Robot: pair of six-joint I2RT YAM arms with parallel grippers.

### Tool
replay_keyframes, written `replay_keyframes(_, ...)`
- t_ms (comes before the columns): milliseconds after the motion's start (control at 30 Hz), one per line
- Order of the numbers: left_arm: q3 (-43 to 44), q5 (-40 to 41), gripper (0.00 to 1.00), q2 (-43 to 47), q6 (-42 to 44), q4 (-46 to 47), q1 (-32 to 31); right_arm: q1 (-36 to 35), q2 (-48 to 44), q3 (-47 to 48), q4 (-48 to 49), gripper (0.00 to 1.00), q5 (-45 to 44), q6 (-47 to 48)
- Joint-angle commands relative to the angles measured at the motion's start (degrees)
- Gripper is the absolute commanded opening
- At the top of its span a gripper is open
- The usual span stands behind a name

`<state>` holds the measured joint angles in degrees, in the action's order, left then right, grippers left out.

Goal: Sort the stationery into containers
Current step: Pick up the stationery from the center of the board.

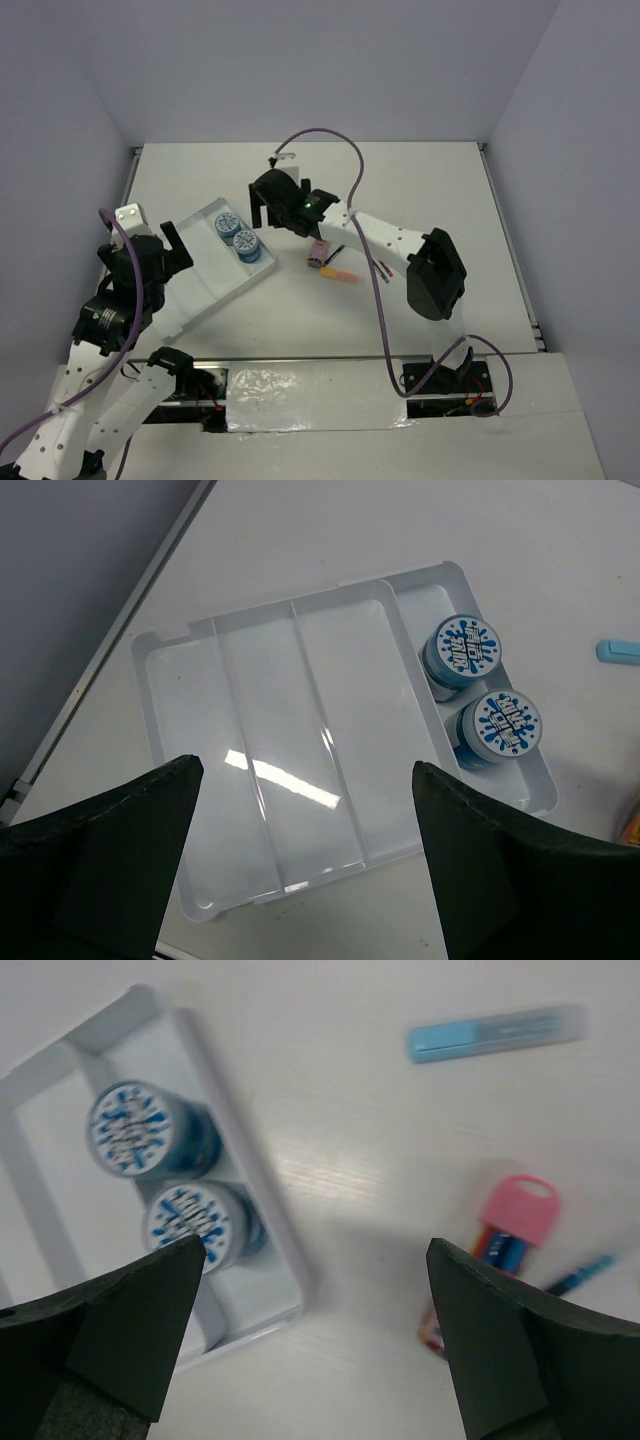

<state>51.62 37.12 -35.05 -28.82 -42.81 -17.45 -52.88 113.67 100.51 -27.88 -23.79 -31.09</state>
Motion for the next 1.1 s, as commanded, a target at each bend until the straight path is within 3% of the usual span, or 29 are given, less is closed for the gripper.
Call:
replay_keyframes(0,0.4,-0.1,0.99,-0.1,0.2,2.1,-0.2,4.6,-0.6,3.2,-15.5,1.00,-9.1,-4.7)
replay_keyframes(300,0.4,0.0,0.99,-0.6,0.2,1.9,-0.2,8.9,-0.7,-8.3,-11.1,0.99,-6.4,-9.2)
replay_keyframes(833,0.2,-1.0,0.99,-1.3,0.5,2.3,-0.2,8.9,5.8,-9.8,-6.8,0.92,0.1,-12.5)
replay_keyframes(1067,0.3,-1.0,0.99,-1.1,0.5,2.2,-0.2,8.7,8.4,-8.5,-5.3,0.82,3.0,-12.1)
